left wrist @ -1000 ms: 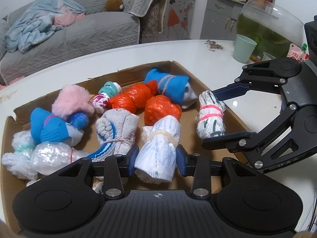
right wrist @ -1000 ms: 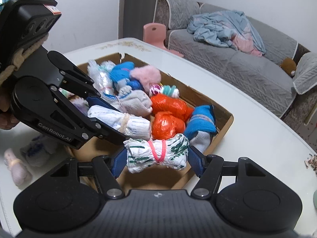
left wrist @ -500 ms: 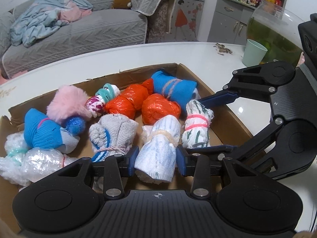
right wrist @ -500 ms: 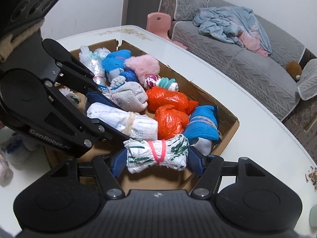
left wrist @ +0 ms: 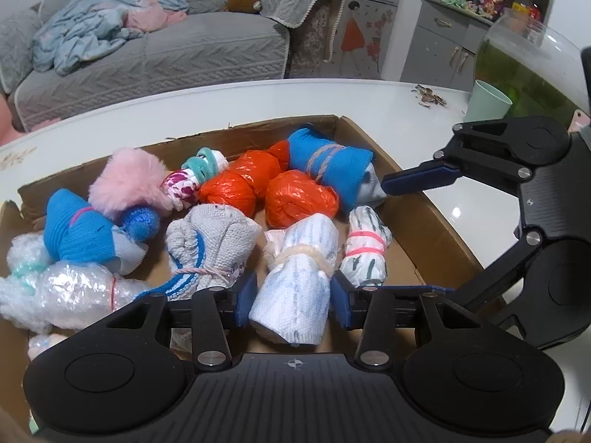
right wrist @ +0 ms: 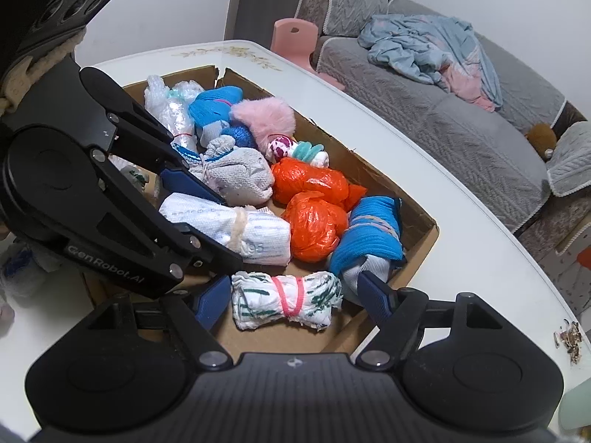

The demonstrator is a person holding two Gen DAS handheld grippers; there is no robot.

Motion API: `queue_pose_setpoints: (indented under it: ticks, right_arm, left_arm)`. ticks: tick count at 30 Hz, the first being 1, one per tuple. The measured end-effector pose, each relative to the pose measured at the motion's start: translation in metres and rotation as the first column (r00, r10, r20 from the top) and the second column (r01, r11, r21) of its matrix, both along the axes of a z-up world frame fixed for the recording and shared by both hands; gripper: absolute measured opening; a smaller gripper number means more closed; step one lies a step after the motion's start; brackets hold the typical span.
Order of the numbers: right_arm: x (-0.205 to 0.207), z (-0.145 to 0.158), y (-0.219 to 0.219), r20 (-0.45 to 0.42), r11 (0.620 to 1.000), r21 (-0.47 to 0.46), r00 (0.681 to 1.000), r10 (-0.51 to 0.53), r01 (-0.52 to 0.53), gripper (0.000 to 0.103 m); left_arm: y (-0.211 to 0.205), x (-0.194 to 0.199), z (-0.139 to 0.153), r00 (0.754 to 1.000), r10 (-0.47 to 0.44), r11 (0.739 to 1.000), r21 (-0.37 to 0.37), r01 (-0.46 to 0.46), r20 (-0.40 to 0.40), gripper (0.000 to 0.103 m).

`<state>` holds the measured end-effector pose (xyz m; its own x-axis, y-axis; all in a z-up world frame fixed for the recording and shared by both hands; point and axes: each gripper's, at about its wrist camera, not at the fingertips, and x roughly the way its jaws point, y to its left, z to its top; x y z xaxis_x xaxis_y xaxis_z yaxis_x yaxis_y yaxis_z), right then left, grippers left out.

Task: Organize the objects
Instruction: 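Lower and open the left tool in the box while the right tool releases its bundle, then withdraw both tools toward the last two bundles on the table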

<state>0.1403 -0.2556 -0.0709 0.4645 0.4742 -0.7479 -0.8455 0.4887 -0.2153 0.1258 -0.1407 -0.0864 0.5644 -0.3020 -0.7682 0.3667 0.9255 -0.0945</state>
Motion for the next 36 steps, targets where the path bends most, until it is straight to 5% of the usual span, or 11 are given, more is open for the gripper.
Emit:
queue_pose_setpoints:
  ticks: [5,9,23,36]
  right_arm:
    - [-0.002,0.004,-0.002,0.001,1.000,0.004,1.000,-0.013,0.013,0.073]
    - [-0.008,0.006,-0.002,0.001,1.000,0.010,1.000,-0.014,0.014,0.083]
    - [-0.023,0.022,-0.005,0.019,0.999,0.037,0.999,-0.040,0.040,0.085]
    - [-0.053,0.040,0.000,0.035,0.992,0.110,0.997,-0.068,0.063,0.100]
  left_arm:
    - [0.004,-0.001,0.002,0.996,0.081,0.995,-0.051,-0.083,-0.026,0.056]
    - [0.001,-0.010,0.010,0.992,0.125,0.992,-0.038,-0.124,0.021,0.073]
    - [-0.001,-0.031,0.033,0.989,0.130,0.991,-0.052,-0.127,0.070,0.080]
    - [0.029,-0.076,0.060,0.970,0.180,0.983,-0.052,-0.174,0.164,0.091]
